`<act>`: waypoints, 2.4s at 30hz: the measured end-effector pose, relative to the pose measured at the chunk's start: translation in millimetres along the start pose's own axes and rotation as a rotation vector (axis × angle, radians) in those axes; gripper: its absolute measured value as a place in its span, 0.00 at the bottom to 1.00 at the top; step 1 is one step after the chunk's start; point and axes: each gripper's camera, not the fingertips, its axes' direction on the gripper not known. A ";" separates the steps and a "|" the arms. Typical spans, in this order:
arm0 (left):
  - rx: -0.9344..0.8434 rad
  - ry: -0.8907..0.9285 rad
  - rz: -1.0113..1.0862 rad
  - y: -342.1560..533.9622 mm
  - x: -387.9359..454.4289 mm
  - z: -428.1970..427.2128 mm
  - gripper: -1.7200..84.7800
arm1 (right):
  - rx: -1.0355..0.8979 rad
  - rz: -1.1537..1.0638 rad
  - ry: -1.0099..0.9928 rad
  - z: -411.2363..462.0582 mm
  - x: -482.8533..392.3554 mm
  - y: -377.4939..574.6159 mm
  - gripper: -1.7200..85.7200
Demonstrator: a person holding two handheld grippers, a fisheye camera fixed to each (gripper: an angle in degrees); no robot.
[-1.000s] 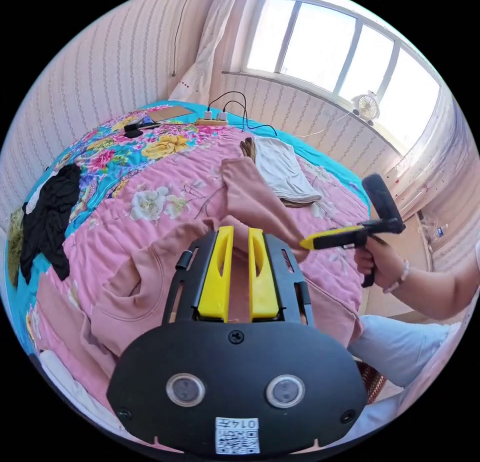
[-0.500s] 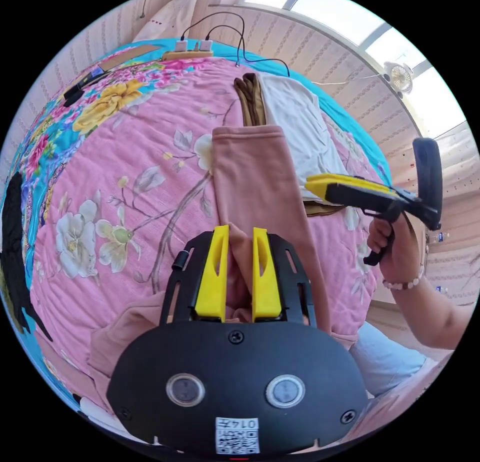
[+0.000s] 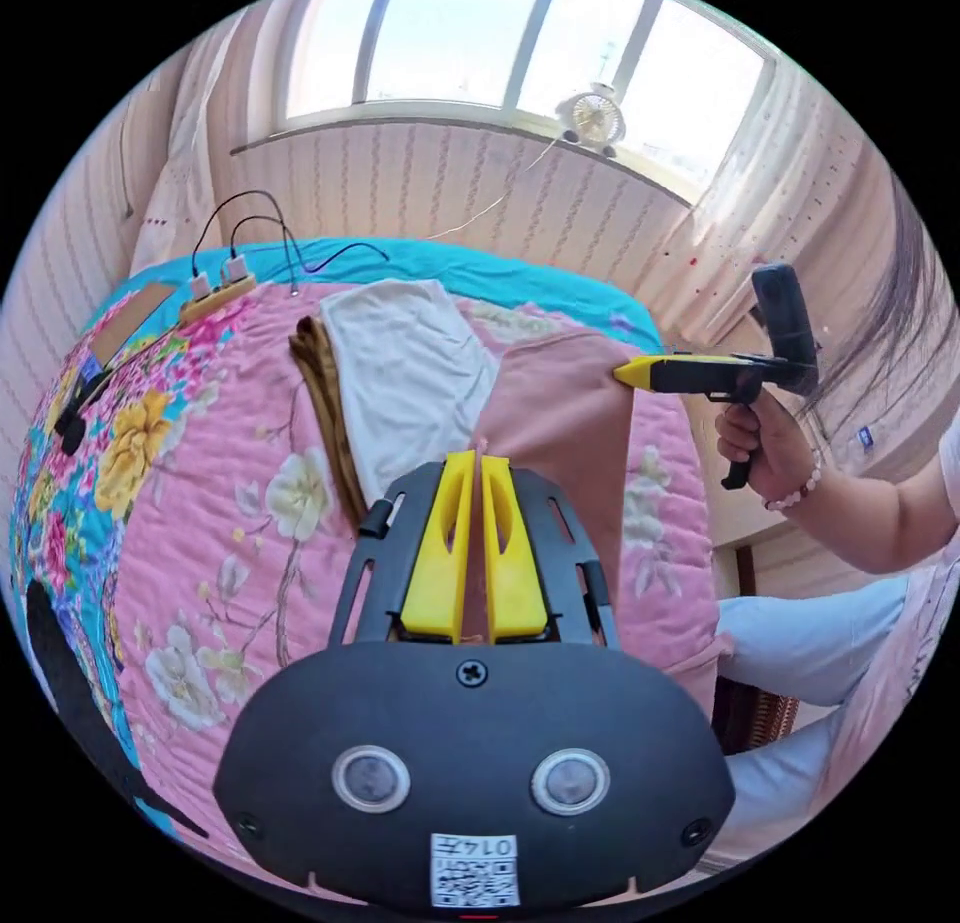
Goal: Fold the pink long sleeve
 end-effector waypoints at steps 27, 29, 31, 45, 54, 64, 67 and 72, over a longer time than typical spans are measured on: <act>-0.308 0.149 0.207 -101.8 117.0 207.5 0.09 | 0.059 0.663 0.045 -65.1 158.5 94.9 0.09; -0.347 0.127 0.206 -98.6 121.4 219.3 0.08 | 0.078 0.643 0.031 -63.1 155.4 95.5 0.07; -0.326 0.136 0.211 -98.0 121.6 209.1 0.04 | 0.105 0.611 0.013 -63.4 147.6 94.5 0.05; -0.035 0.244 0.085 -63.7 113.5 88.5 0.02 | 0.011 0.507 0.216 1.8 88.7 87.6 0.03; 0.074 0.002 -0.329 138.0 78.4 -126.5 0.02 | -0.057 0.368 0.365 45.6 -14.4 86.8 0.04; 0.020 -0.528 -1.057 433.9 59.8 -366.9 0.01 | -0.421 -0.134 0.014 269.8 -232.3 53.2 0.04; 0.067 -0.629 -1.167 487.8 60.8 -417.3 0.01 | -0.541 -0.299 -0.159 356.2 -324.1 52.4 0.04; 0.223 -0.607 -1.299 554.7 34.3 -475.7 0.04 | -0.709 -0.555 -0.334 479.5 -479.0 62.3 0.07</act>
